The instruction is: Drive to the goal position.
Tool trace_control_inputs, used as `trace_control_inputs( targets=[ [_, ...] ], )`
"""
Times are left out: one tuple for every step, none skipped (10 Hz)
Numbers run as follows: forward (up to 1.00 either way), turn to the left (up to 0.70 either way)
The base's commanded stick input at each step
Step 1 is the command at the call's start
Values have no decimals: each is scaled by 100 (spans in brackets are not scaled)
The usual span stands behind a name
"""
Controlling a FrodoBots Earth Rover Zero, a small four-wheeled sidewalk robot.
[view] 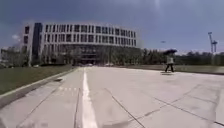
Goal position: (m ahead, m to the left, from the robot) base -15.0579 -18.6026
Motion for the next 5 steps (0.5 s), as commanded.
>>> trace_control_inputs(
  targets=[
    [0,-85],
    [0,-85],
    [0,-85],
    [0,-85],
    [0,-85]
  ],
)
